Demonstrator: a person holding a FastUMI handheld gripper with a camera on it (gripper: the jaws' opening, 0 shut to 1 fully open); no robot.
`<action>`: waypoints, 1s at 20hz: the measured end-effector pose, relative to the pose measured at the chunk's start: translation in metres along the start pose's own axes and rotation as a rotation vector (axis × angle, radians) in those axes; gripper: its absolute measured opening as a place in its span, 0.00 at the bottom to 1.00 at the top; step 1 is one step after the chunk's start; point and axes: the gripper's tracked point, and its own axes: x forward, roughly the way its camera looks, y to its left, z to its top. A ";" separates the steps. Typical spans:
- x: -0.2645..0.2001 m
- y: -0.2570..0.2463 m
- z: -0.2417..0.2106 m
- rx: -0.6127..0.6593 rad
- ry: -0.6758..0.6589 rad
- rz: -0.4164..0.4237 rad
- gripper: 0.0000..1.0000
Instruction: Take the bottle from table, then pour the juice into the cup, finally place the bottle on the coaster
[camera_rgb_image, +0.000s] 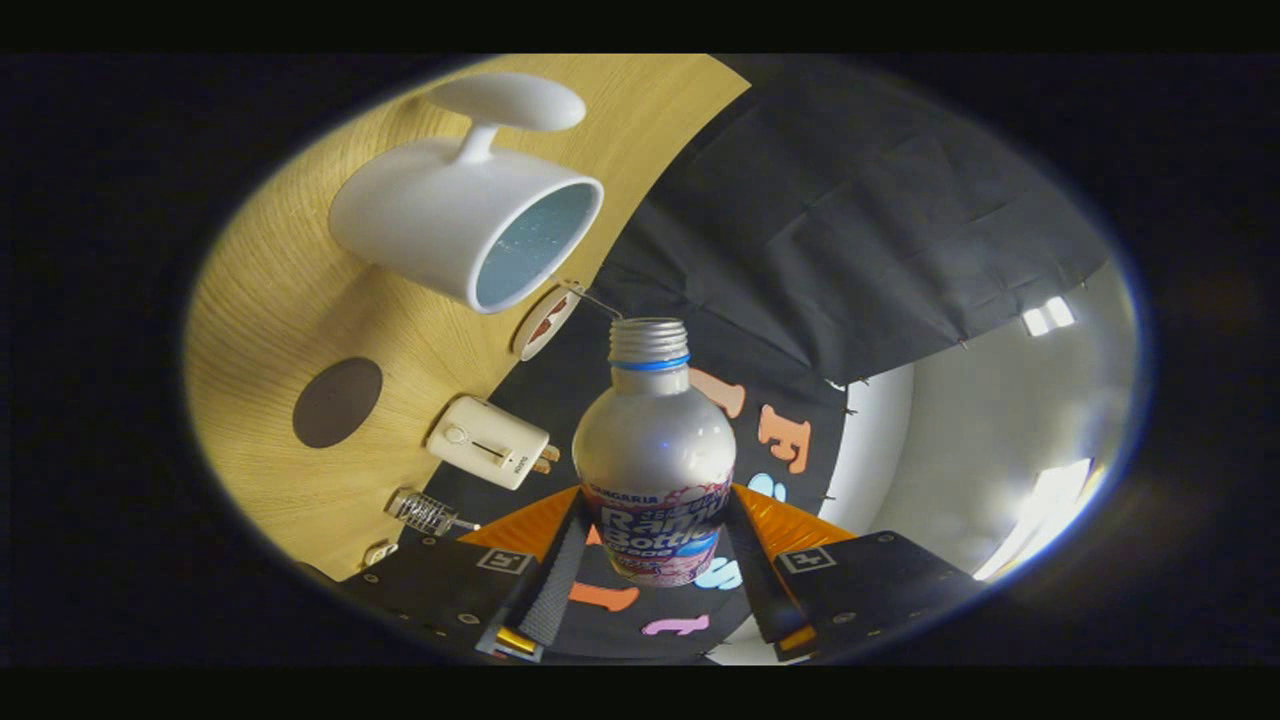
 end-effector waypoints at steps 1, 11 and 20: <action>0.000 0.000 0.000 -0.002 0.001 0.000 0.74; -0.002 -0.001 0.005 -0.009 -0.006 0.008 0.74; -0.004 0.025 0.013 0.163 0.012 0.113 0.74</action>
